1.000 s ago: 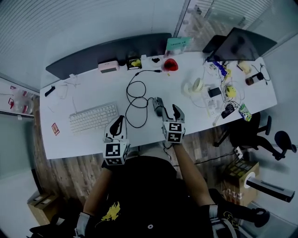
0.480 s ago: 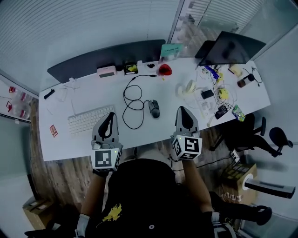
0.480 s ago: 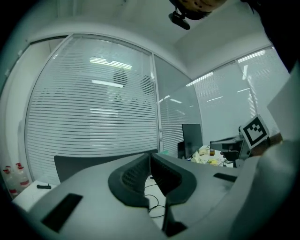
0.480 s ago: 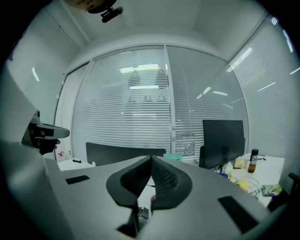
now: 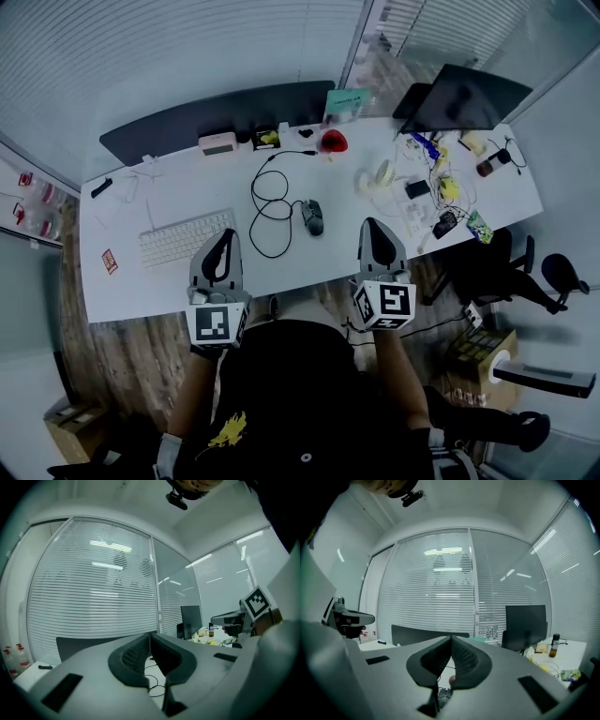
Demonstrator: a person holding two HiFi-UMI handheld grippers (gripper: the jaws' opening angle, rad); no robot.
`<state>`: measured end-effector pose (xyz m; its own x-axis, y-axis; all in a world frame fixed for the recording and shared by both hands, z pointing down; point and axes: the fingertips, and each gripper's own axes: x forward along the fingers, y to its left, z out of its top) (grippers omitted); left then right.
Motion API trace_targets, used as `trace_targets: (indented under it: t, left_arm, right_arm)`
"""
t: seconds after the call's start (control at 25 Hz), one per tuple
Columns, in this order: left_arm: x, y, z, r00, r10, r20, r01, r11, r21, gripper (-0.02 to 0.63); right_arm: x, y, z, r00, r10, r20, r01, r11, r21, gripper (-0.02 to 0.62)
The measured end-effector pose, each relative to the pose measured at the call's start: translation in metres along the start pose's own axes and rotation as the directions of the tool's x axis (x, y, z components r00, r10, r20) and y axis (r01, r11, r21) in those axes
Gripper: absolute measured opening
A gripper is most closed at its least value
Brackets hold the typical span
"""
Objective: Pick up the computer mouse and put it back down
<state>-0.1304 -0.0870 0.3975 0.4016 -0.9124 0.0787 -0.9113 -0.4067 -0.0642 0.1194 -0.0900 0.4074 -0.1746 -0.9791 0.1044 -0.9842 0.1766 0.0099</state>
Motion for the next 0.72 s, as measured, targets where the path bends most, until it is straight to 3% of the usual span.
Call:
trace_targets:
  t: [0.24, 0.72]
  left_arm:
    - [-0.013, 0.004, -0.008, 1.000, 0.005, -0.005, -0.005, 0.998, -0.058, 0.023]
    - [-0.023, 0.031, -0.030, 1.000, -0.009, -0.023, 0.008, 0.999, -0.040, 0.023]
  right_arm:
    - [-0.005, 0.010, 0.010, 0.999, 0.043, 0.019, -0.044, 0.999, 0.025, 0.012]
    - [-0.016, 0.046, 0.021, 0.998, 0.058, -0.001, -0.058, 0.998, 0.020, 0.014]
